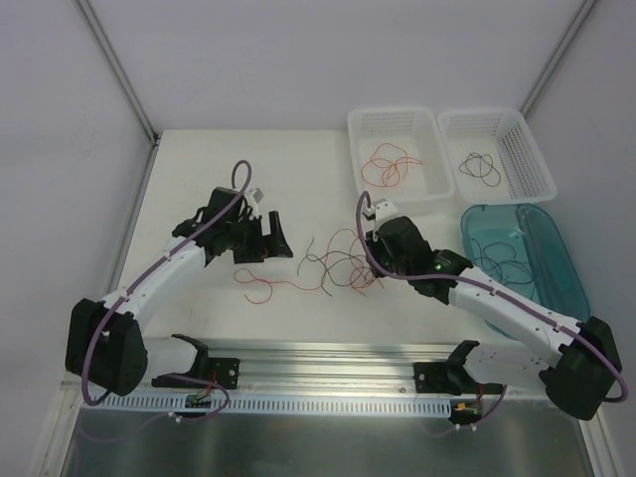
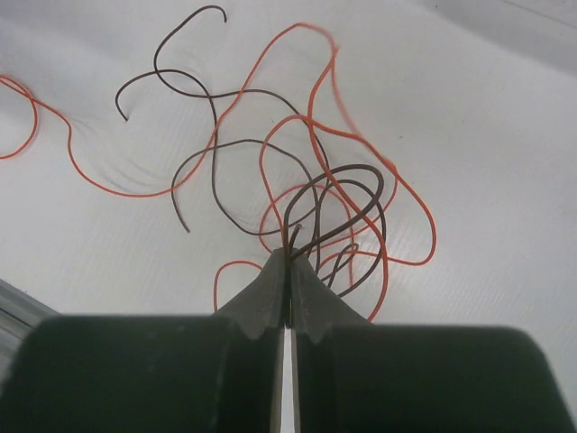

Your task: Untangle the cables

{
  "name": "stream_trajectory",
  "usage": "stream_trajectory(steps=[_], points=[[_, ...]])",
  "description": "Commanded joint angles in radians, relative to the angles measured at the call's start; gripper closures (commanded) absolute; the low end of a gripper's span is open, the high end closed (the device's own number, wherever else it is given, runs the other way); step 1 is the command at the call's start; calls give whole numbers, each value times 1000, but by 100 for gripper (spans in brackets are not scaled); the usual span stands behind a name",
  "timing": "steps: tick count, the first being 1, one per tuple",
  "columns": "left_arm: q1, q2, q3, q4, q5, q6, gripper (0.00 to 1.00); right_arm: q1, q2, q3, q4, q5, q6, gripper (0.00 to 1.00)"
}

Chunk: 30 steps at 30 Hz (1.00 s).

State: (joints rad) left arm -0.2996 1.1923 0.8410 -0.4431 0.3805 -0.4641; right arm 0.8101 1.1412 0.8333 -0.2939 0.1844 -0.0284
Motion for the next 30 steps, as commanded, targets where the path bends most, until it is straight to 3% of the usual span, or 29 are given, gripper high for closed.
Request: stream_trajectory(steps=[1,11,16,17,21,22,23,30], points=[[-113,99,107,112,-75,-73,9,6,-35,-23,-25,20,-27,99],[-211,529,348,138,-180,-82,35,35,-81,-51,-14,-7,-1,99],[-253,634,389,138,-210,-88,53,40,-97,-60,-16,1,1,99],[-259,651,395,138,-215,-90,61,40,-100,-62,-17,3,-1,99],[-269,661,399,138,-232,-85,82,40,-106,-65,-25,15,-2,99],[-268,658,398,138,-248,-79,94,38,-107,-65,-28,21,-2,99],[-268,650,394,136,-270,-71,97,40,-109,-68,-34,39,-4,99],[-201,447,363,17,-586,-1,100,35,-129,-95,-112,174,4,99]])
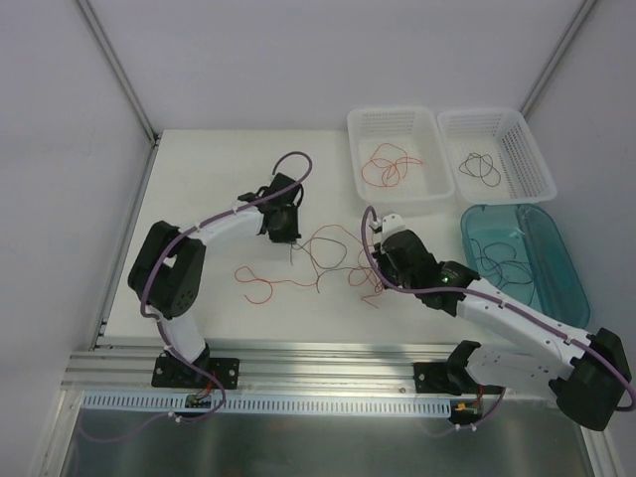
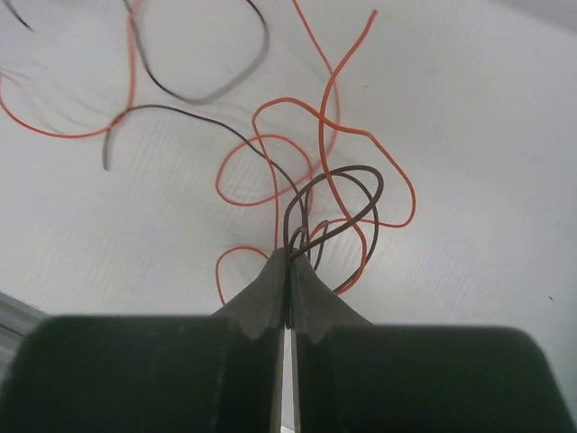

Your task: Untangle the cables

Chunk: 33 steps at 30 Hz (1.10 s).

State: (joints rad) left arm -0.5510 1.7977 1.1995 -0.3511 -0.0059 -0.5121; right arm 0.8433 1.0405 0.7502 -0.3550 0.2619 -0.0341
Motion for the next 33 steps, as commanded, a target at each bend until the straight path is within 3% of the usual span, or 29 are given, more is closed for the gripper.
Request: stream_trajectory(steps=[1,7,13,15,18,22,24,28,33], points=[[68,-188,5,-94,-227,53,100,0,-31,-17,-64,132,16,99],[216,-464,-9,-198,-406,121,100,-53,-71,-52,-125,183,72,99],[258,-673,47,-246,-502,208,100,-135,-97,-69,-137,102,91,99],[260,-719,64,-246,-455,219,100,-133,-86,-63,-121,61,86,99],[258,-754,58,-246,-307,212,100,-133,-70,-52,-85,-38,85,91],[260,-770,25,-243,-93,193,100,-131,-77,-29,-84,-119,88,56],[260,-762,5,-238,-19,202,100,-131,-95,-6,-104,-136,80,43],[258,-742,-41,-206,174,242,100,-122,-140,37,-122,-240,42,34],[258,-768,-175,-89,391,270,100,-49,-171,83,-29,-357,0,29]])
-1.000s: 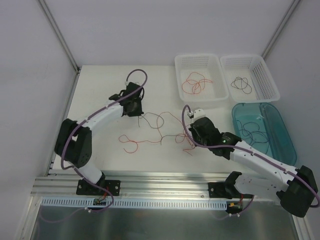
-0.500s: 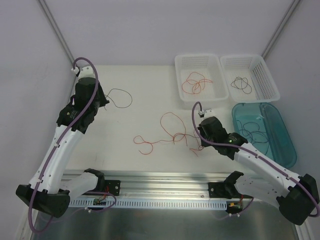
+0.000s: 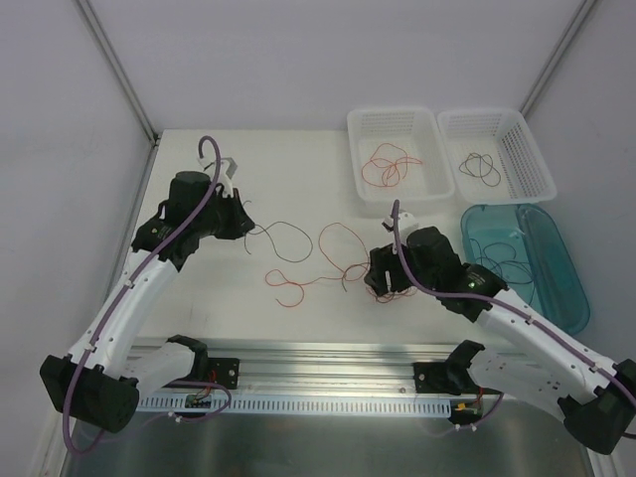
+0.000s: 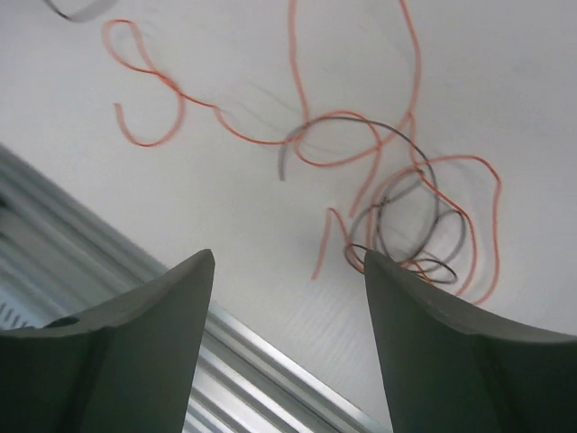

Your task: Untangle the cables

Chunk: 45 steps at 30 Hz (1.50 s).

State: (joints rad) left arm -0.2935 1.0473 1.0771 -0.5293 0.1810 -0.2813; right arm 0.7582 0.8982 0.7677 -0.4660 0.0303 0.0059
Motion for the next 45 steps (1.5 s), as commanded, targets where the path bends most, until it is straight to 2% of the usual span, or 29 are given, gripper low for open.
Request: stream_trajectory(steps=[1,5,11,15,22,31,33,37,38,40,41,44,45], points=[[1,-23,-81,113,218,42,100,42,-21,74,99,-169,-43,26],[1,-27,-101,130,313,79,100,87,57,169,171,-214,-81,22],[-2,-41,-134,172,428,90,100,124,278,312,265,-345,-190,19],[-6,-33,-143,175,434,91,100,133,436,468,268,-424,-277,19],[-6,-41,-148,173,422,94,100,135,634,636,207,-549,-380,19],[-4,-46,-146,175,445,91,100,142,760,645,265,-656,-380,23],[-4,-46,-146,175,451,91,100,142,780,647,267,-659,-380,27],[-4,-44,-148,175,446,90,100,142,791,637,276,-687,-379,49],[-4,-43,-148,175,445,90,100,142,792,630,277,-687,-379,60],[-4,-43,-149,175,443,88,100,142,786,619,285,-684,-379,71],[-4,-43,-149,175,443,87,100,142,785,610,285,-675,-377,83],[-4,-44,-149,175,425,88,100,142,768,596,283,-644,-379,99],[-4,-49,-151,175,416,87,100,141,754,584,280,-636,-380,99]])
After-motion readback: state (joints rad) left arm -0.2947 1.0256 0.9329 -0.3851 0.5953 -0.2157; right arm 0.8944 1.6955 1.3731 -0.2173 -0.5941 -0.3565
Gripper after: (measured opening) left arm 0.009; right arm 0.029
